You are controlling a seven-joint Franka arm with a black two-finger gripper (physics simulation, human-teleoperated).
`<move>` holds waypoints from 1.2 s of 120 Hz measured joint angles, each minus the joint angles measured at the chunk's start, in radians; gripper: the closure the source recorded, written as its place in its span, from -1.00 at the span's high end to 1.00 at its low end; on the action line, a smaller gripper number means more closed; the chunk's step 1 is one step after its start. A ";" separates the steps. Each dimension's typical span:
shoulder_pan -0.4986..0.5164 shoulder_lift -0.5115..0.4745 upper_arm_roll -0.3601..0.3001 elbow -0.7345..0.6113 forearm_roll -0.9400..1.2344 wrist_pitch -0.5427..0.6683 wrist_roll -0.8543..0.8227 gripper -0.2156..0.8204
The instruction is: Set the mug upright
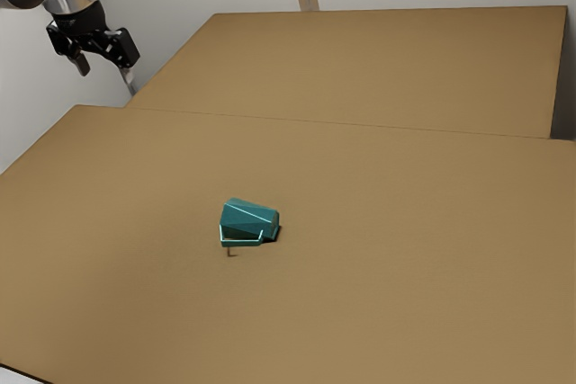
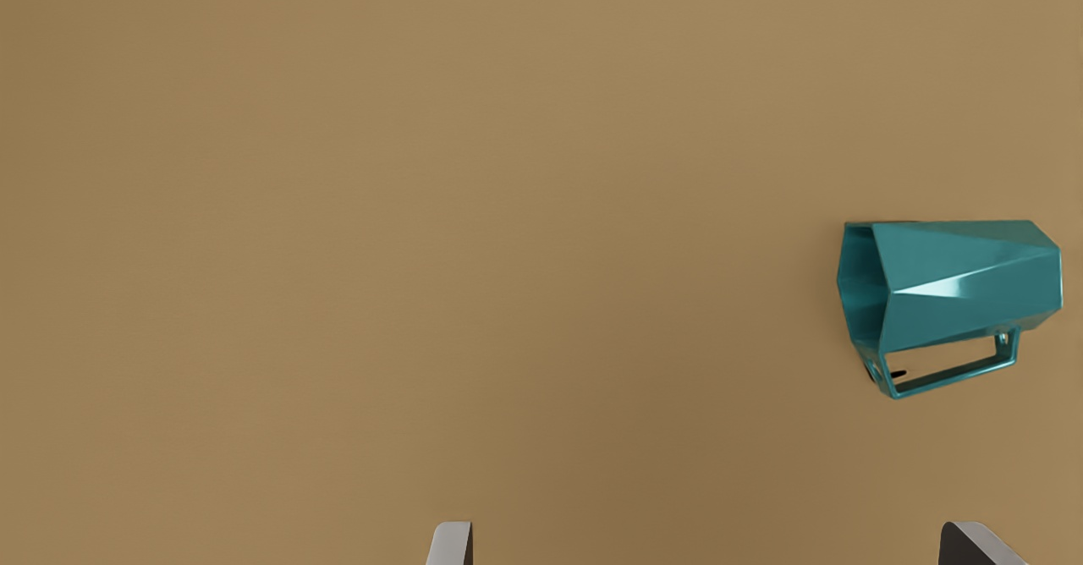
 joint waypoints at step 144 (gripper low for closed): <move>0.135 0.358 0.011 -0.301 -0.716 0.178 0.028 0.58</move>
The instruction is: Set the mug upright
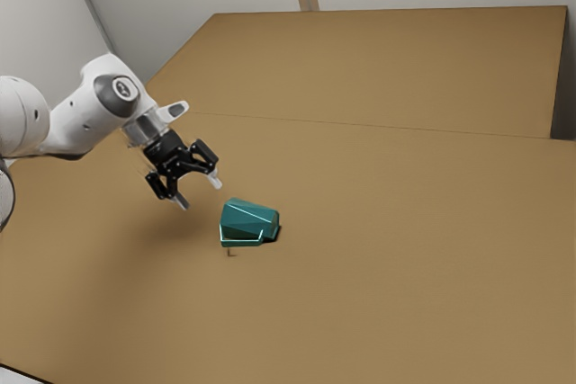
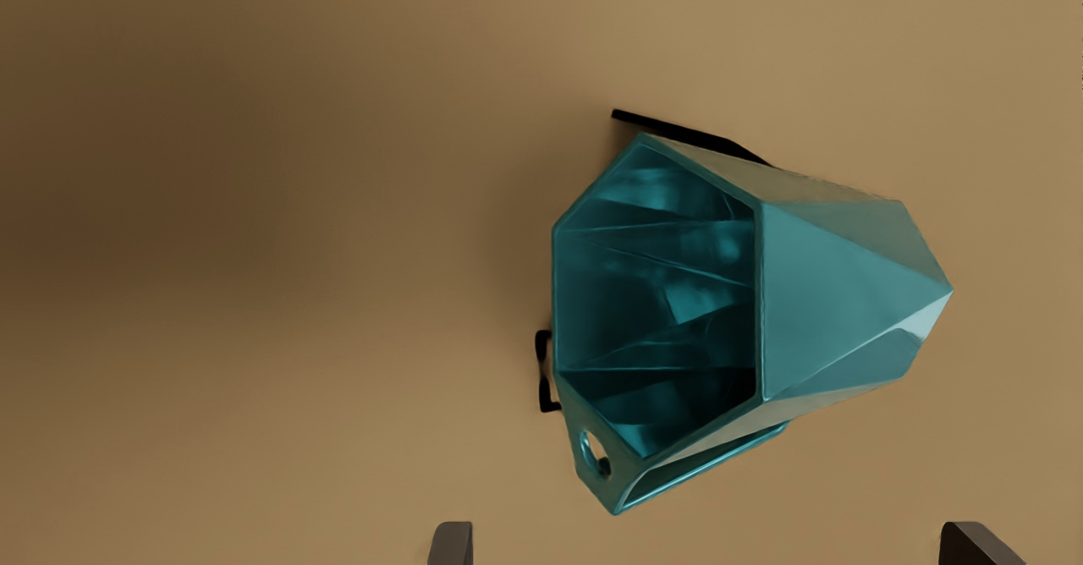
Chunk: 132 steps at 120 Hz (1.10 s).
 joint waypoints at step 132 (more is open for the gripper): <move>-0.012 0.122 -0.069 -0.004 -0.267 0.136 0.000 -0.45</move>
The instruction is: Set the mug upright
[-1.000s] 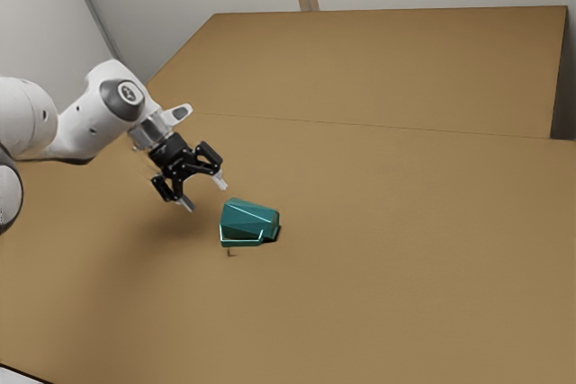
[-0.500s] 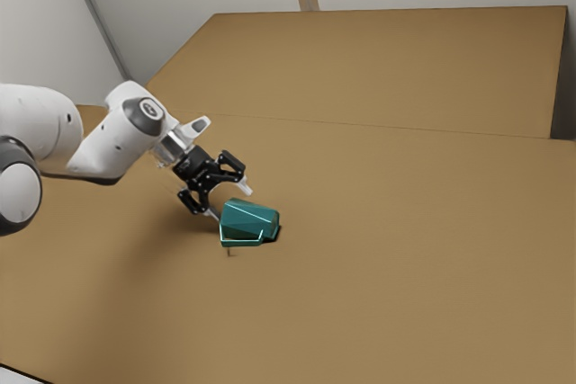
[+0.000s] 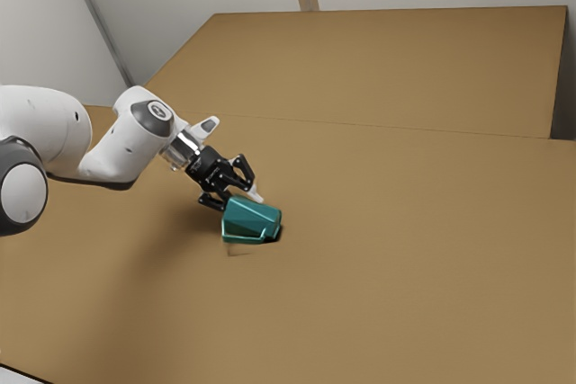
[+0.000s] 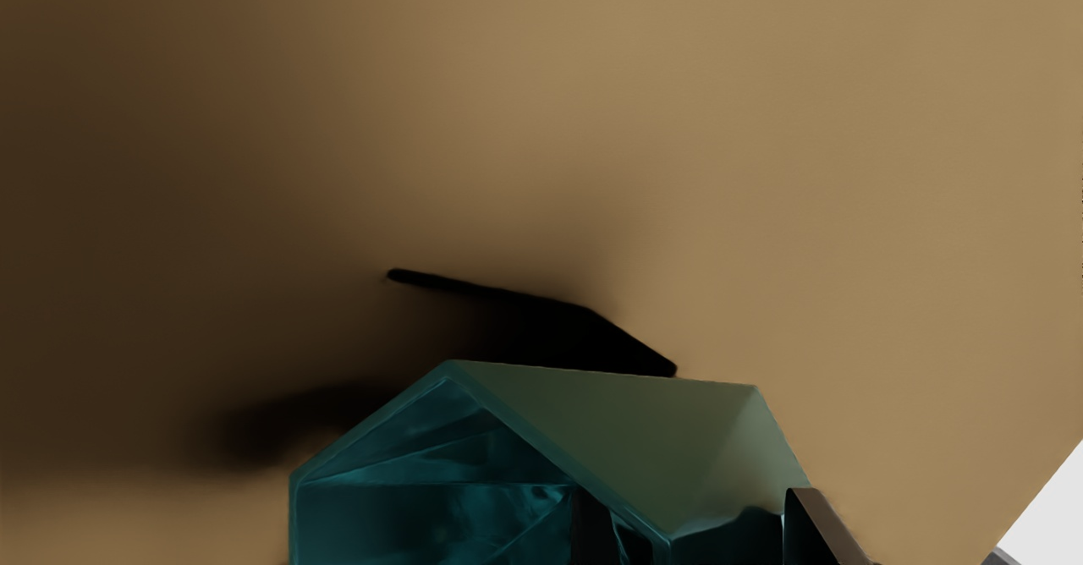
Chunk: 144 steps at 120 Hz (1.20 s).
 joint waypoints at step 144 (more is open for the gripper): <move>-0.148 -0.252 -0.014 -0.050 0.718 0.144 -0.051 -0.93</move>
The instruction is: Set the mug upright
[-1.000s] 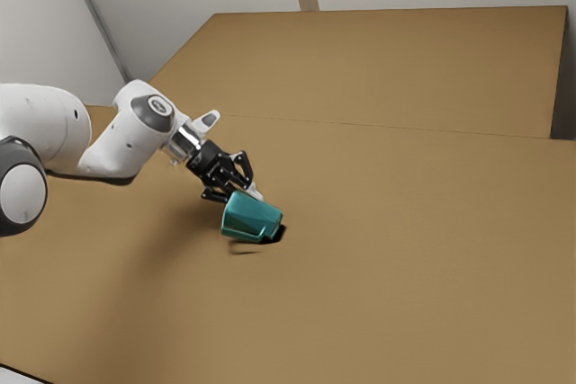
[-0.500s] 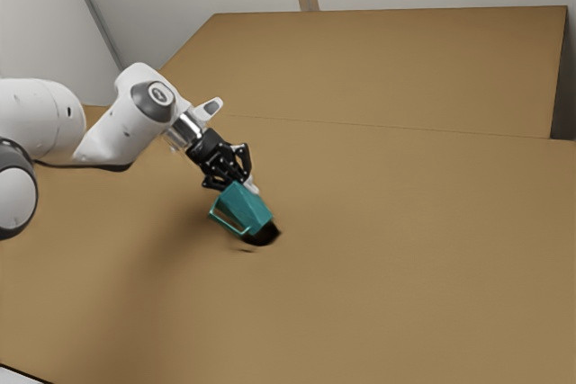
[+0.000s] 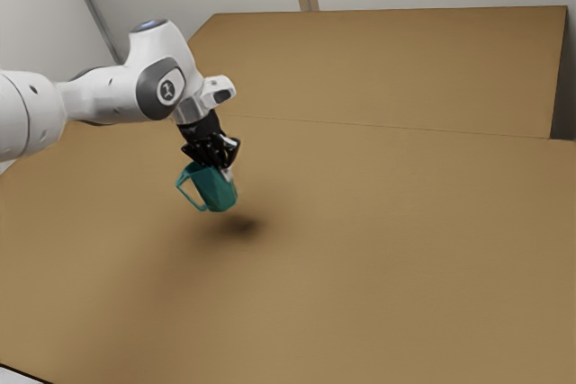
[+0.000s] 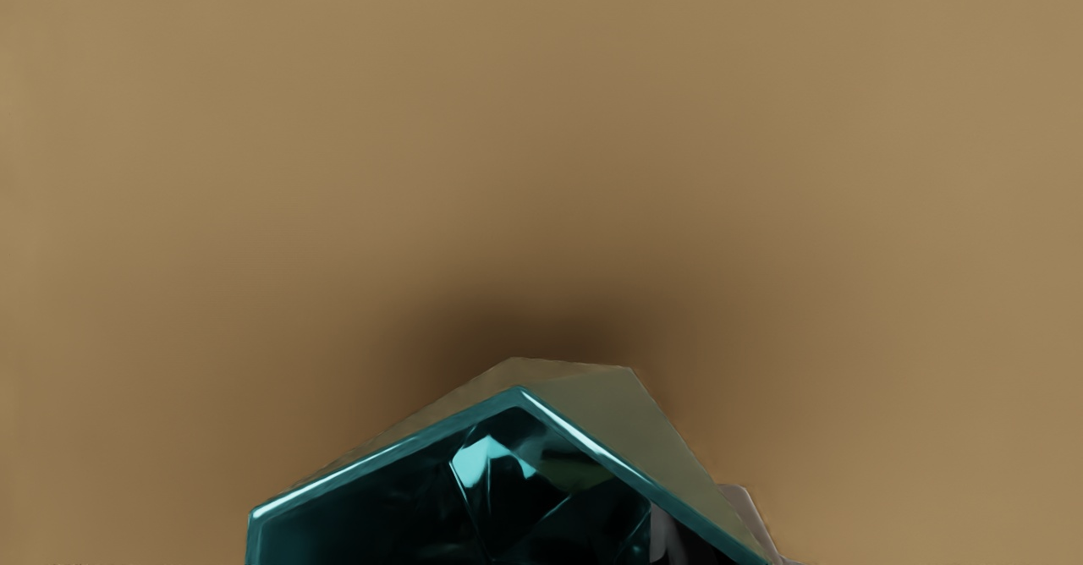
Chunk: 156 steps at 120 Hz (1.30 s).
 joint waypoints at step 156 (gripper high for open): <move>0.003 0.013 -0.028 -0.223 0.179 0.338 -0.048 -0.72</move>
